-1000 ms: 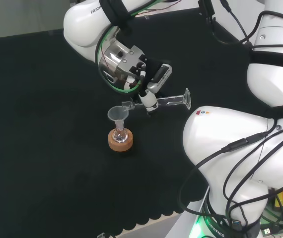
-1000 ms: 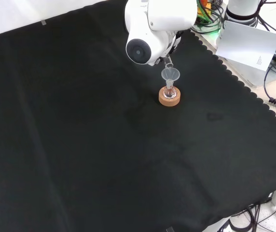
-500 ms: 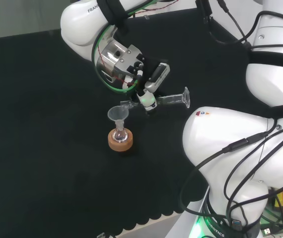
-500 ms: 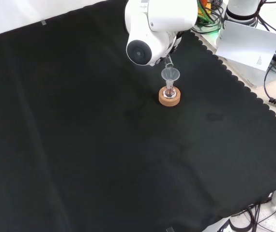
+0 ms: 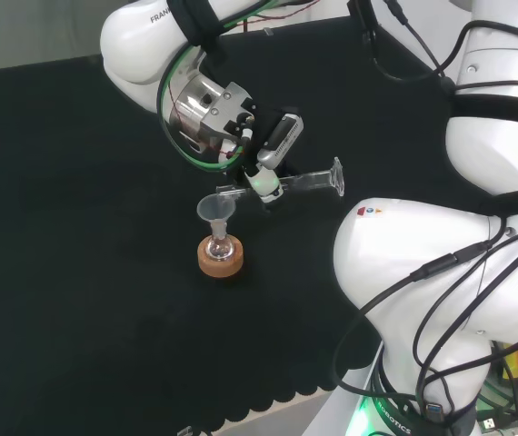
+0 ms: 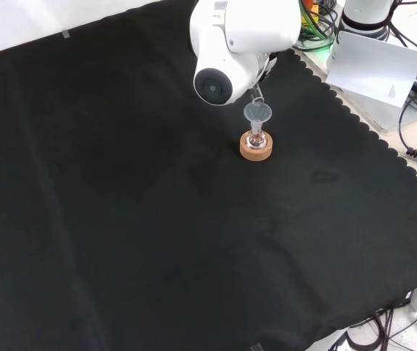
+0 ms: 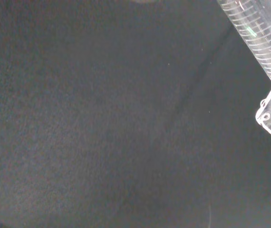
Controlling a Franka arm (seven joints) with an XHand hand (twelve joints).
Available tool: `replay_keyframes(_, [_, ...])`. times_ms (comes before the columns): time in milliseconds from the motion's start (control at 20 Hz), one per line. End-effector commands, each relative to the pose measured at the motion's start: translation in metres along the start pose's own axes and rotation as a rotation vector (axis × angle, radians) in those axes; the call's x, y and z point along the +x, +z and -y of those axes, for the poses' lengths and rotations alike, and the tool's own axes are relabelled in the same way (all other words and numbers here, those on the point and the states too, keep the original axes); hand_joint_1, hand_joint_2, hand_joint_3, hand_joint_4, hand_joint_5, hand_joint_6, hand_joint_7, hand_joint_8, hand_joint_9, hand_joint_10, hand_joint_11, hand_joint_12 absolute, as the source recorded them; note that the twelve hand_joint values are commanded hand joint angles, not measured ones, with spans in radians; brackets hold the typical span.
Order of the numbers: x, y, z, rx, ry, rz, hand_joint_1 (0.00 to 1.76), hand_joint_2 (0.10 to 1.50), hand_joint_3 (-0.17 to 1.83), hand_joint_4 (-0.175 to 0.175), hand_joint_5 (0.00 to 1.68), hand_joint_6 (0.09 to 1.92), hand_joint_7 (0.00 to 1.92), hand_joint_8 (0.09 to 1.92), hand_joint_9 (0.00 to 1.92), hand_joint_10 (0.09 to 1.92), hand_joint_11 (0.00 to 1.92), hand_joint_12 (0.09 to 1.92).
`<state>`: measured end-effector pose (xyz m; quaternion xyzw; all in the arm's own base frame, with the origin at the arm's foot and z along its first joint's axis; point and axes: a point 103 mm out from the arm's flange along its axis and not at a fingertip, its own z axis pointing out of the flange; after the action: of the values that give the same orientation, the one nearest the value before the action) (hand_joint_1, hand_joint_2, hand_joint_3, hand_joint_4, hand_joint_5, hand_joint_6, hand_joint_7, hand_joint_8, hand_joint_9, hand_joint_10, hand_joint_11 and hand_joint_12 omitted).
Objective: Pour the water from the graduated cylinder into the round-bottom flask.
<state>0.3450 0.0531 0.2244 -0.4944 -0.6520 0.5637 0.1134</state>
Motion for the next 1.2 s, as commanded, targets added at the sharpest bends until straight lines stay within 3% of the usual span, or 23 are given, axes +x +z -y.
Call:
replay_keyframes(50, [-0.002,0.002,0.001,0.016,0.011,0.003,1.21,1.22,0.0,-0.175,0.76,1.32,0.79,1.32,1.28,0.3,1.17,0.78])
replay_keyframes(450, [-0.001,0.003,0.004,-0.018,0.001,0.003,1.21,1.22,0.0,-0.175,0.76,1.32,0.79,1.32,1.28,0.3,1.17,0.78])
replay_keyframes(700, [-0.001,0.005,0.008,-0.076,-0.023,-0.008,1.21,1.22,0.0,-0.175,0.76,1.32,0.8,1.31,1.28,0.3,1.18,0.78])
replay_keyframes(1000, [-0.006,0.012,0.01,-0.174,-0.068,-0.067,1.22,1.22,0.0,-0.175,0.76,1.32,0.8,1.31,1.28,0.3,1.17,0.78])
replay_keyframes(1200, [-0.014,0.017,0.007,-0.247,-0.123,-0.146,1.22,1.22,0.0,-0.175,0.76,1.32,0.8,1.31,1.27,0.31,1.17,0.78])
